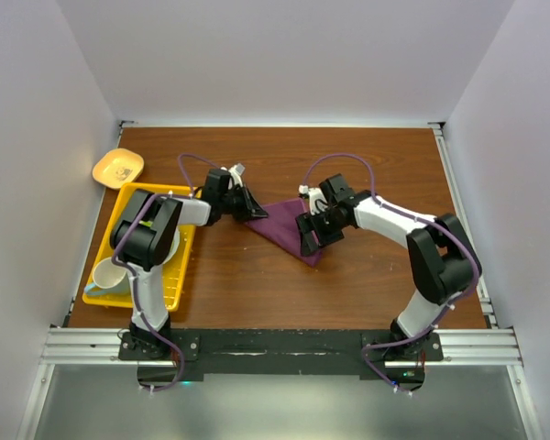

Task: Fold the napkin, place the utensils inside, and roll it up
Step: Roll the napkin with the utensil

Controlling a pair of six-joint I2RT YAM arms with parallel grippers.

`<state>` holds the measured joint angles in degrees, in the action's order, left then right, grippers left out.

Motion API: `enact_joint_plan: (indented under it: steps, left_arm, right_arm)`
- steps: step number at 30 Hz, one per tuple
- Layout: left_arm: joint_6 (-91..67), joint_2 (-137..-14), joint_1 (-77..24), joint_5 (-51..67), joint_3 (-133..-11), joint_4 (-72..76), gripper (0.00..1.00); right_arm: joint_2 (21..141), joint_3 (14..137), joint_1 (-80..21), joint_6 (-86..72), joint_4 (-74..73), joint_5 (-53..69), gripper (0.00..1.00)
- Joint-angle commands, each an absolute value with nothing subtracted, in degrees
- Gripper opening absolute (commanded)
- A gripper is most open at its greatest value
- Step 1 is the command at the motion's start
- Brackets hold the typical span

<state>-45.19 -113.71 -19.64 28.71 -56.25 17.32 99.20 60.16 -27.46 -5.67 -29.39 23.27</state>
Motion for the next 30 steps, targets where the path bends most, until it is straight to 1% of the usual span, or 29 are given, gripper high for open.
enact_joint_plan:
  steps: [1, 2, 4, 6, 10, 15, 18, 21, 23, 25, 28, 30]
  left_arm:
    - [-41.57, -117.15, -19.25, 26.98, -60.72, 4.08, 0.00]
    - [-41.66, -117.33, -19.25, 27.16, -61.43, 2.65, 0.00]
    - [-41.84, -117.68, -19.25, 27.95, -63.01, 0.10, 0.00]
    - [-42.45, -117.69, -19.25, 28.82, -63.37, -2.02, 0.00]
    - [-42.36, -117.60, -19.25, 29.00, -64.68, -5.17, 0.00]
    - [-41.92, -118.91, -19.25, 28.92, -67.05, -9.40, 0.00]
    - [-41.92, -119.44, -19.25, 28.65, -67.93, -11.42, 0.00]
    - [-41.84, -119.97, -19.25, 28.83, -68.55, -12.83, 0.00]
    - [-41.84, -120.23, -19.25, 29.00, -68.73, -13.53, 0.00]
    - [-41.40, -120.50, -19.25, 29.09, -69.26, -14.23, 0.00]
    - [-40.61, -121.02, -19.25, 29.18, -69.78, -15.29, 0.00]
    - [-40.43, -121.11, -19.16, 29.27, -69.96, -15.99, 0.00]
  right_arm:
    - [92.47, 63.97, -31.63, 4.37, -29.44, 14.17, 0.77]
    - [92.72, 64.77, -33.64, 5.79, -29.79, 12.93, 0.80]
    - [93.77, 66.96, -35.67, 9.22, -30.23, 9.69, 0.82]
    - [96.41, 68.81, -38.40, 11.06, -30.23, 7.92, 0.89]
    - [101.59, 74.60, -43.14, 13.53, -29.19, 1.34, 0.90]
    - [106.34, 77.78, -48.42, 14.85, -26.99, -9.13, 0.88]
    - [107.14, 77.79, -50.44, 14.42, -25.41, -12.81, 0.84]
    - [107.84, 76.29, -51.24, 13.80, -23.56, -14.58, 0.78]
    - [108.19, 75.33, -51.24, 13.71, -22.59, -14.59, 0.75]
    - [108.98, 73.93, -51.24, 13.62, -21.63, -14.42, 0.74]
    - [110.64, 72.69, -51.15, 14.06, -20.57, -13.63, 0.68]
    - [111.44, 72.69, -51.15, 14.06, -20.65, -12.49, 0.63]
